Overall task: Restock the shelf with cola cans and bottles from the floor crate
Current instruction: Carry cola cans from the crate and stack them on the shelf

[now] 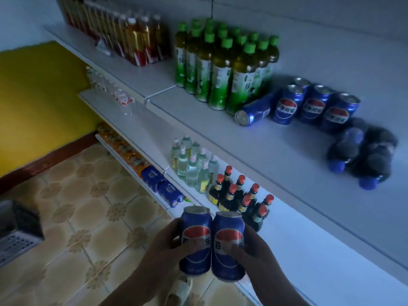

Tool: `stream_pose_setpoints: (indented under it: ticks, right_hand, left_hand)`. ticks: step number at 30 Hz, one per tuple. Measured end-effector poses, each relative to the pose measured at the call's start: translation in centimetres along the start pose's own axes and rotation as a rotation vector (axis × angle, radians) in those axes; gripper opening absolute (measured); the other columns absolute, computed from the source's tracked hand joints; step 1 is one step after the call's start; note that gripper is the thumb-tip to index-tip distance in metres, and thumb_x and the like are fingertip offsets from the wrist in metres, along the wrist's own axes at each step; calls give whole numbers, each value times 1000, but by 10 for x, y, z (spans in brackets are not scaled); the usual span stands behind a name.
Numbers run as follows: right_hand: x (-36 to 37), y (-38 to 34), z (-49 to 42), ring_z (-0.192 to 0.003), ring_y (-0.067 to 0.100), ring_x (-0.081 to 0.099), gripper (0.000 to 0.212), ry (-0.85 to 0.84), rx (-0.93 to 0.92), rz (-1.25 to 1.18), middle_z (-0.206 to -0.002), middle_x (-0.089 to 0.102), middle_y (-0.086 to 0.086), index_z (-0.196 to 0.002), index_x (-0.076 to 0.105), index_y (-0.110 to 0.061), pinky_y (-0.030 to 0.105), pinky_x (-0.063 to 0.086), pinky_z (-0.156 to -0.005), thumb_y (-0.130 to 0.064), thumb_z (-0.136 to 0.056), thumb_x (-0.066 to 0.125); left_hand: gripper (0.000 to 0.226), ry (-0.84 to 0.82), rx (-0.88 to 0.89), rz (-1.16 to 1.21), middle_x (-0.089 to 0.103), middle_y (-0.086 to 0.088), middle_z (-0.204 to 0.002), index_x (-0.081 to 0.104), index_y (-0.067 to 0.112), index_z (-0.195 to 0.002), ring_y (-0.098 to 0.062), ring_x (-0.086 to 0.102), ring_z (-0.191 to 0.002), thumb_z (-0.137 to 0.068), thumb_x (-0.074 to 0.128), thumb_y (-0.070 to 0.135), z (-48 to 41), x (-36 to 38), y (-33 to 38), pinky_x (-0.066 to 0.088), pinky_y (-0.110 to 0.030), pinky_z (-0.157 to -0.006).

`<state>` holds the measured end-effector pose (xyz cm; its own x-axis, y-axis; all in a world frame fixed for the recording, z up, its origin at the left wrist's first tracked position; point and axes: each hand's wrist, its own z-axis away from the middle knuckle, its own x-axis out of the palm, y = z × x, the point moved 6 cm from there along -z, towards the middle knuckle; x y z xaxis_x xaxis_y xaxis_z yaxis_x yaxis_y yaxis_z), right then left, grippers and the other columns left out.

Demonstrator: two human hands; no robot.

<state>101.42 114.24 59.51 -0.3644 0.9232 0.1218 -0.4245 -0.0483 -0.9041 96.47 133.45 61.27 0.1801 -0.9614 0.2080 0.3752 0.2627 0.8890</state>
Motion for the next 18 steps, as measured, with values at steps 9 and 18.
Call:
stream_pose_setpoints:
  ticks: [9, 18]
  right_hand:
    - [-23, -103, 1, -104, 18, 73, 66, 390, -290, 143, -113, 77, 2, -127, 63, -20, 36, 58, -89, -24, -67, 90]
    - [-89, -169, -7, -108, 10, 71, 61, 753, -475, 447, -115, 75, -9, -125, 62, -26, 32, 55, -94, -11, -73, 90]
  left_hand:
    - [58, -501, 278, -318, 74, -10, -116, 67, 20, -122, -32, 70, -110, -68, 86, 26, -104, 45, 116, 56, -47, -94]
    - [59, -739, 617, -662, 73, 17, -115, 63, 30, -118, -2, 67, -111, -68, 94, 20, -170, 134, 193, 50, -22, -99]
